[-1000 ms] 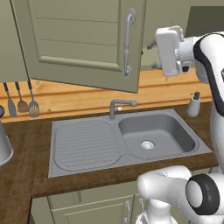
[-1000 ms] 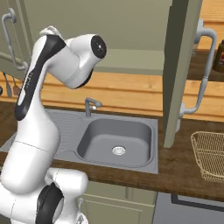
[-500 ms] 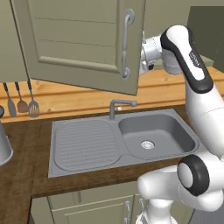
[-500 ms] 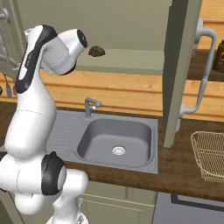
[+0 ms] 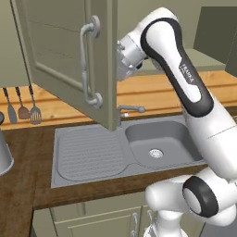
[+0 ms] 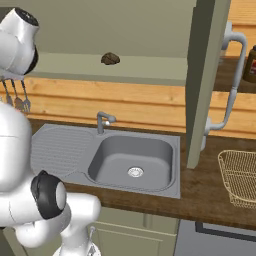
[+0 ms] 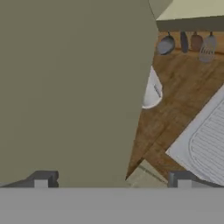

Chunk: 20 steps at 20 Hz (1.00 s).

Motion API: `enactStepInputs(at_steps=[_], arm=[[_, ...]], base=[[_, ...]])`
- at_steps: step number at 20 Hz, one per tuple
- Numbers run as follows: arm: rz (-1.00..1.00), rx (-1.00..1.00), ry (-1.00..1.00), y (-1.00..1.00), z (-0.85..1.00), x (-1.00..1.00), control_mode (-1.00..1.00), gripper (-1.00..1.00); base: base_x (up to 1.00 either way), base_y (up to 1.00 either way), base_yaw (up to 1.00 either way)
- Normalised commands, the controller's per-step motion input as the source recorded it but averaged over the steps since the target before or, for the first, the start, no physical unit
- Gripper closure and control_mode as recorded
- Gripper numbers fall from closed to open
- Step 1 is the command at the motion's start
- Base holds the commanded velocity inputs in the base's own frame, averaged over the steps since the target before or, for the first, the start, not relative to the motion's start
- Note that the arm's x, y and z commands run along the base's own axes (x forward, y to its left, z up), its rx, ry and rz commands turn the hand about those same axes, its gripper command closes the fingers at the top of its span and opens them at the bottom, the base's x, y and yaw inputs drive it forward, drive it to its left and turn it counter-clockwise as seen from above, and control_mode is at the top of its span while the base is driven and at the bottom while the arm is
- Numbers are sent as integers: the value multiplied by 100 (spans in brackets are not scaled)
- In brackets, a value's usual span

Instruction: Open the cabinet, pick up the bread from the cabinet and place it in the basket. Then move the basket to the dining counter.

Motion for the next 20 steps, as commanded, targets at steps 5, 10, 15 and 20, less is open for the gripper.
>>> enactStepInputs(at_steps=[5, 10, 15, 20], arm=[[8, -32, -34, 100, -11, -67, -100, -100], [-4, -10, -15, 67, -18, -3, -100, -100], [-11, 8, -1, -77, -13, 57, -100, -100], [-16, 1, -9, -82, 0, 71, -100, -100]], base=[[0, 0, 0], [0, 0, 0], [0, 0, 0], [0, 0, 0]])
